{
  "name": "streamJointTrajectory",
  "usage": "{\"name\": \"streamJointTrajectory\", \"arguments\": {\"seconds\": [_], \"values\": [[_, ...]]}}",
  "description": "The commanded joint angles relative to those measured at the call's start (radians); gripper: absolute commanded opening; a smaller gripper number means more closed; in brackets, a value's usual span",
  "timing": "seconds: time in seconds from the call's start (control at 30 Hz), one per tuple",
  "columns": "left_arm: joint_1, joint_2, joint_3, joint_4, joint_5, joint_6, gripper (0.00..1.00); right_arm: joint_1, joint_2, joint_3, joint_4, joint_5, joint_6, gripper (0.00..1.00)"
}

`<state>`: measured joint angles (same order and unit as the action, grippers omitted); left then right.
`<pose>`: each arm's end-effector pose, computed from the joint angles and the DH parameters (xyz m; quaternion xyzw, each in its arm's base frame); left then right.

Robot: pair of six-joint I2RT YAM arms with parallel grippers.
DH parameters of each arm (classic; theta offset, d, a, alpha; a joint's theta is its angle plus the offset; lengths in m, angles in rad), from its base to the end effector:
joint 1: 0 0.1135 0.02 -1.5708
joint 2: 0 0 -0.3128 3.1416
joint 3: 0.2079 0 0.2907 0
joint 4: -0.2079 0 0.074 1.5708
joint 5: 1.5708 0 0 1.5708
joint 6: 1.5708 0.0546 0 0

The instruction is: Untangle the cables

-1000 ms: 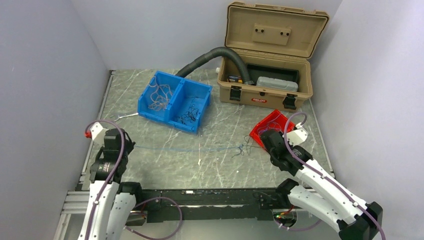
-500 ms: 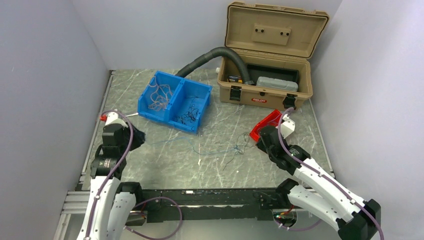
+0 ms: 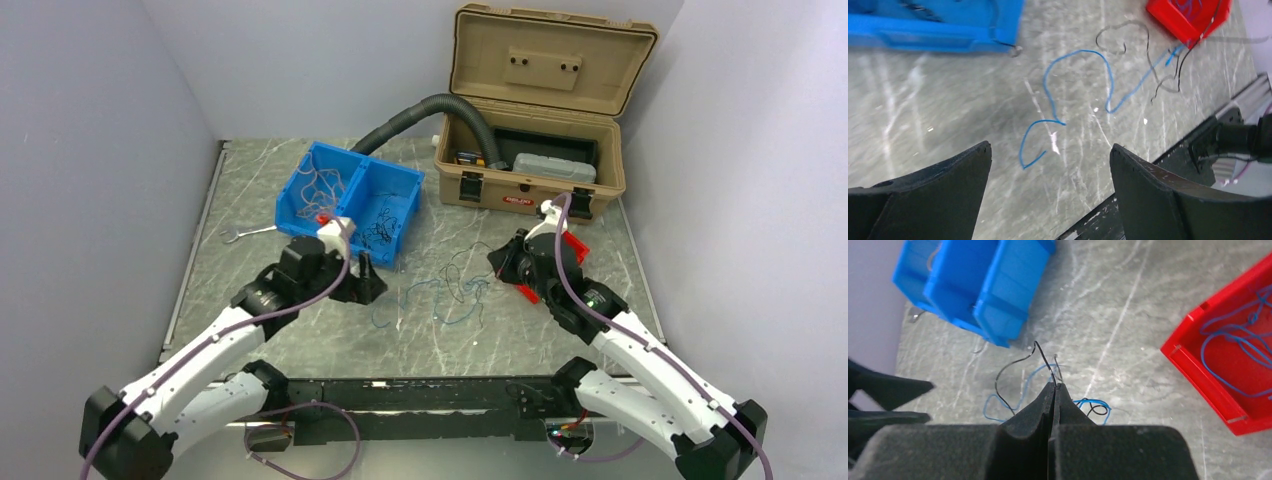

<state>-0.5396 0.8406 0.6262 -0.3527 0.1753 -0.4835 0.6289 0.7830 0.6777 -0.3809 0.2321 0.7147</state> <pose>0.1751 -0.1160 0.2760 0.0666 0.8718 -0.3015 0.3803 0.1690 0.1074 0.3045 0.0962 0.8474 0.2414 0.4630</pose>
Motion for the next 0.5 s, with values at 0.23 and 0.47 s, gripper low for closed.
{"name": "streamJointTrajectory", "arguments": {"seconds": [0.23,0.47], "values": [[-0.259,0.166,0.08,0.341,-0.01,0.159,0.86,-0.002,0.064,0.264,0.028,-0.069,-0.109,0.0],[-0.303,0.147,0.025,0.513,-0.024,0.185,0.81,-0.002,0.122,0.437,-0.029,0.016,-0.042,0.0]]}}
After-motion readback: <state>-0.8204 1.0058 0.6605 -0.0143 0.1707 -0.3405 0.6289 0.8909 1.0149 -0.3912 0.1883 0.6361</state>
